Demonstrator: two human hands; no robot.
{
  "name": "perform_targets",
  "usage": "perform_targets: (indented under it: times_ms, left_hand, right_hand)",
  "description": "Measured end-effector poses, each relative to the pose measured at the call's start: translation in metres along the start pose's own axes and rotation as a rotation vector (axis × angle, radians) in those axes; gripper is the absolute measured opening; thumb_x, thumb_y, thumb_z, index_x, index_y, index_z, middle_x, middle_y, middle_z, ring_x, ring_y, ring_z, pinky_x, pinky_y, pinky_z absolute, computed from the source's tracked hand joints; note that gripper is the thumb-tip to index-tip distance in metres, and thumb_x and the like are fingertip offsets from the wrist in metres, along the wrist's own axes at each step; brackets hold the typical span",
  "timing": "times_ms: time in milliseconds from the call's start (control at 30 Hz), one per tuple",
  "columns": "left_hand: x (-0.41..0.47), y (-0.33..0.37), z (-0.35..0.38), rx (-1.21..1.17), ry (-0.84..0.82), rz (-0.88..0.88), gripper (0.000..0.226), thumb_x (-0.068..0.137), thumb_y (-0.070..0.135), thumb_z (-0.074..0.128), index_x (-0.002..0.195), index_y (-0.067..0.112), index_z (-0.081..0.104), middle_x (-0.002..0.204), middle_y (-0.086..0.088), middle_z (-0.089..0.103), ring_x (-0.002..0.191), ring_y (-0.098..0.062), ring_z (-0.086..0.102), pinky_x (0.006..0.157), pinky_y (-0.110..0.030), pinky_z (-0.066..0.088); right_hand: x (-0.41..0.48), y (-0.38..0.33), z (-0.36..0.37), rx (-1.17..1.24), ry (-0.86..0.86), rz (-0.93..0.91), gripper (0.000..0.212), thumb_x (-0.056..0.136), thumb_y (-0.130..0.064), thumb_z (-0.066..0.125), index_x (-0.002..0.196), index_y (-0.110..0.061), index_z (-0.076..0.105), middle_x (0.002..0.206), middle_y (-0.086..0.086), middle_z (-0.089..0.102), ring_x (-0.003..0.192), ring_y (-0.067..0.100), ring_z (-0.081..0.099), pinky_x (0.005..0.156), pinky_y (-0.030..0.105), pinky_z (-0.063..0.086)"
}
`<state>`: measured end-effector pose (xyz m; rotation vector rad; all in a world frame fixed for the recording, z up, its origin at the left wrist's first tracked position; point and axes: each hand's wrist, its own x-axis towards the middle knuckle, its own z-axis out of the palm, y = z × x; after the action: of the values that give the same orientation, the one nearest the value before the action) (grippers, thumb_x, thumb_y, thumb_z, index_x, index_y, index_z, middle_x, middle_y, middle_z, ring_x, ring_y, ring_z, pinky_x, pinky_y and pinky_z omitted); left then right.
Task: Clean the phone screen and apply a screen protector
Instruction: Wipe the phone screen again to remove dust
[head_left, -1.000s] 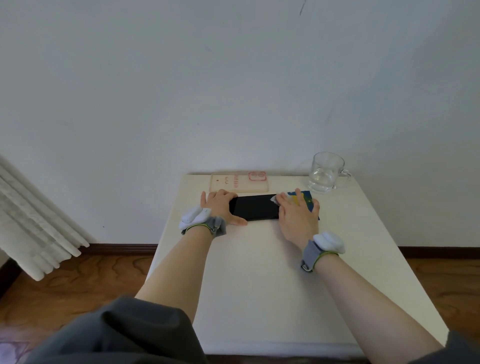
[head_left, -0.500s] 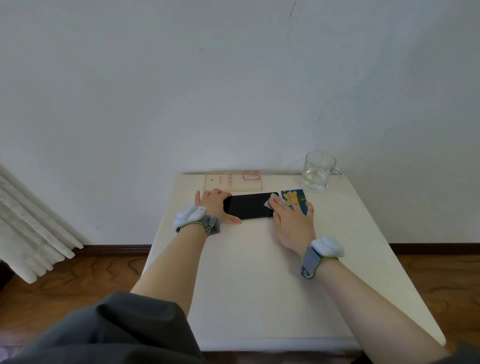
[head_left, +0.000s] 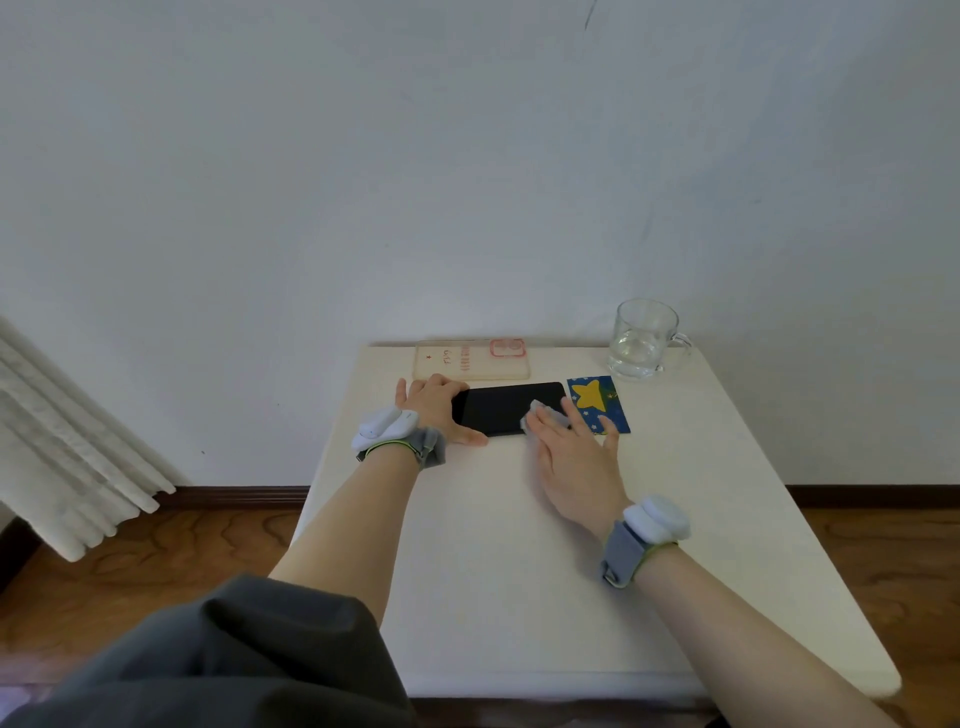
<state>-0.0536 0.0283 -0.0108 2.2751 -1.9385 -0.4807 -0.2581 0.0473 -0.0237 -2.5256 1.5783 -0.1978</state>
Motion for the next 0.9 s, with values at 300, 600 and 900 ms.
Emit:
perform_targets:
  times_ms: [300,600,900]
  left_hand:
    - [-0.002,-0.001,0.001,-0.009,0.011,0.005,0.084,0.069,0.057,0.071,0.141,0.03,0.036,0.141,0.003,0.039,0.136,-0.025,0.027,0.118,-0.048,-0.003]
    - [-0.002,0.002,0.002,-0.015,-0.001,0.011,0.084,0.071,0.056,0.07,0.142,0.029,0.035,0.141,0.003,0.038,0.137,-0.025,0.027,0.118,-0.049,-0.003]
    - [0.0,-0.002,0.002,-0.042,0.044,0.017,0.077,0.071,0.051,0.07,0.138,0.029,0.04,0.139,0.002,0.041,0.134,-0.025,0.03,0.118,-0.048,-0.002]
  right_hand:
    - [0.002,-0.002,0.004,-0.03,0.023,-0.016,0.057,0.095,-0.036,0.004,0.147,-0.033,0.026,0.155,-0.018,0.024,0.149,0.013,0.006,0.116,0.049,0.002]
    - [0.023,0.019,-0.001,0.0,0.027,0.129,0.046,0.102,-0.027,0.02,0.148,-0.029,0.025,0.156,-0.015,0.023,0.149,0.015,0.004,0.116,0.049,0.003]
    - [0.046,-0.045,0.008,0.054,-0.072,-0.146,0.045,0.102,-0.024,0.023,0.147,-0.03,0.028,0.157,-0.016,0.019,0.149,0.013,0.002,0.116,0.052,0.0]
